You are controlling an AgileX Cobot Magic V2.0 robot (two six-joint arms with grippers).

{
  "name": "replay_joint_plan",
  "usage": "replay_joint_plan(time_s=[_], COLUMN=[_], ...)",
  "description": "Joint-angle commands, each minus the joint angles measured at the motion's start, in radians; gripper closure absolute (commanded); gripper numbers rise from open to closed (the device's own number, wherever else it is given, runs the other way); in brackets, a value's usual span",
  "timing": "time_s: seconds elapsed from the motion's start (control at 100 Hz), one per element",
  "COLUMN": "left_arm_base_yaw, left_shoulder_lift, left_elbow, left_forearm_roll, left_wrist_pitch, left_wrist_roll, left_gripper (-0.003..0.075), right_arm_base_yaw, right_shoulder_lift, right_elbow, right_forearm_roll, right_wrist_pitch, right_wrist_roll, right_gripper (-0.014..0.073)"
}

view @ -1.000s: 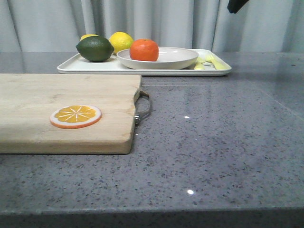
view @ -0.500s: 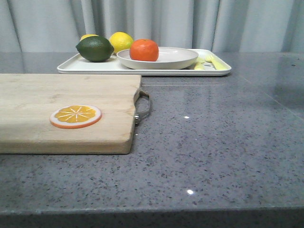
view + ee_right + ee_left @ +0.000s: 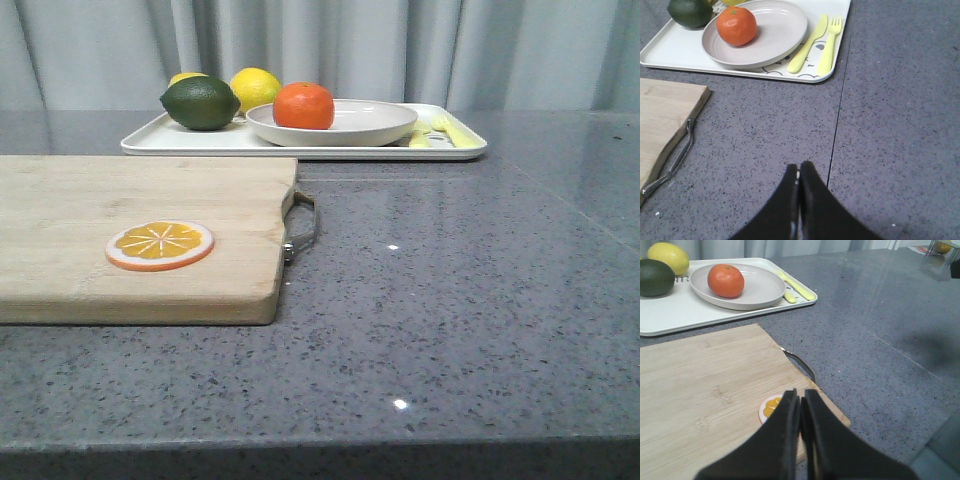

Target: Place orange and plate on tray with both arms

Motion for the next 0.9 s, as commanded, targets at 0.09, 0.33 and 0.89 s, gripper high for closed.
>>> replay_joint_plan(time_s=[0.09, 0.33, 0.89], left_arm_base_yaw=[0.001, 0.001, 0.001], left_shoulder_lift=[-0.083, -0.131, -0.131], left_elbow=[0.023, 0.054, 0.054], left_forearm_roll=[-0.008, -0.008, -0.008], left_wrist_pitch=[-0.076, -0.073, -0.075], left_wrist_roll=[0.000, 0.000, 0.000], left_gripper=[0.0739, 0.0739, 0.0739], right_arm_base_yaw=[0.000, 0.000, 0.000], right_shoulder_lift=[-0.179, -0.378, -0.431], right_elbow=[0.090, 0.212, 0.232], right_forearm_roll=[0.000, 0.001, 0.001], right_wrist_pitch=[-0.102, -0.110, -0.109], right_wrist_roll=[-0.015, -0.014, -0.014], right_gripper=[0.0659, 0.0659, 0.0659])
